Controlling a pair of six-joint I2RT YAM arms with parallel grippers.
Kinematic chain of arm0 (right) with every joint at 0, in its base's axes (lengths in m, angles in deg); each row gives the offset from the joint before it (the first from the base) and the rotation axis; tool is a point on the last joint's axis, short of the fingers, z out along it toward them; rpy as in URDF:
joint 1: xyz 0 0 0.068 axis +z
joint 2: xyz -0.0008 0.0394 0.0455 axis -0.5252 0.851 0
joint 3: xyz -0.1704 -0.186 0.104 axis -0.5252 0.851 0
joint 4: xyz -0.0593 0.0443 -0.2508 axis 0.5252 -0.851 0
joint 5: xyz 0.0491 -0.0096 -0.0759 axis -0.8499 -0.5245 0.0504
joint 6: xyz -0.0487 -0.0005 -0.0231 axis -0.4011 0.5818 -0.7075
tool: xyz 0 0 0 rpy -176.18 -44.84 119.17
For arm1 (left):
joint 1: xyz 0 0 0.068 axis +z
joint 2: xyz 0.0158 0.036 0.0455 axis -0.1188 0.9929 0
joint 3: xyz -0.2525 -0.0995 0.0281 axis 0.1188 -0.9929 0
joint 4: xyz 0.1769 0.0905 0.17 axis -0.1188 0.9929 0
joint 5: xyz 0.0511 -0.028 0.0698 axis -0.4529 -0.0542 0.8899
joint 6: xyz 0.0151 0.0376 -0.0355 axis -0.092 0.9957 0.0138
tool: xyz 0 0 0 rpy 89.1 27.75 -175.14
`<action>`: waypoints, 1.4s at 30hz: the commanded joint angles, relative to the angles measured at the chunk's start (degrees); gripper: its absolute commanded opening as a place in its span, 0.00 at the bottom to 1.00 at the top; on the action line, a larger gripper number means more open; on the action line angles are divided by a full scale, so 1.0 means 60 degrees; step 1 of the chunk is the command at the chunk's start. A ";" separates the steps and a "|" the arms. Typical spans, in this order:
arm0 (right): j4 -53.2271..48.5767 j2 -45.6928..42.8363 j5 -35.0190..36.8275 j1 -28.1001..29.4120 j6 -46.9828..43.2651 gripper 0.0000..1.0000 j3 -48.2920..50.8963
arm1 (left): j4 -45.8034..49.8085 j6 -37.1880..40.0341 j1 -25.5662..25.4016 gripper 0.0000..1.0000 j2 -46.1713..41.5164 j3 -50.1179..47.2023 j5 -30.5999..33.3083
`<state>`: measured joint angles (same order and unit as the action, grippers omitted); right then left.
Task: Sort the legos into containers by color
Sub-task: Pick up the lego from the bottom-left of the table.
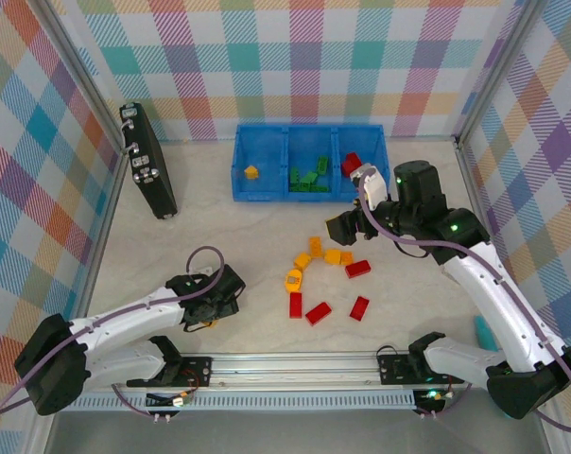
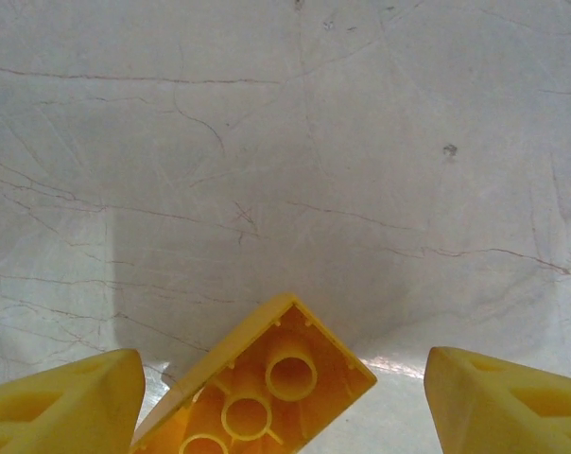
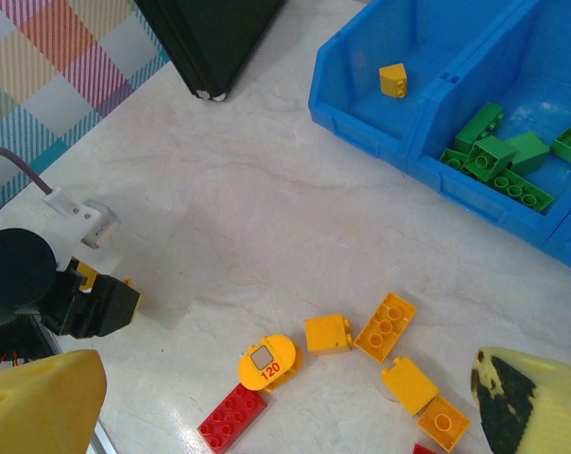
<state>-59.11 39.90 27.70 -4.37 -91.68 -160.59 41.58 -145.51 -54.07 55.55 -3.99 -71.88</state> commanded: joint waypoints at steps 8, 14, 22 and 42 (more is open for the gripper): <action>0.0093 0.0061 -0.0035 -0.0055 -0.0102 0.99 -0.0008 | -0.0055 0.0128 -0.0354 0.76 0.0500 -0.0226 0.0042; 0.0188 0.0120 -0.0079 -0.0055 -0.0058 0.99 0.0029 | -0.0279 -0.0100 -0.0605 0.74 0.0784 -0.0496 -0.0215; 0.0130 0.0117 0.0052 -0.0049 -0.0113 0.99 0.0001 | -0.0736 -0.0202 -0.0798 0.65 0.1137 -0.0510 -0.0363; -0.0221 -0.0106 0.0387 -0.0055 -0.0326 0.99 0.0056 | -0.0971 0.1424 -0.0813 0.25 0.3360 0.1552 0.0072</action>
<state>-59.48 40.55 29.45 -4.37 -92.27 -160.59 41.89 -140.14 -58.55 72.64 2.72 -72.38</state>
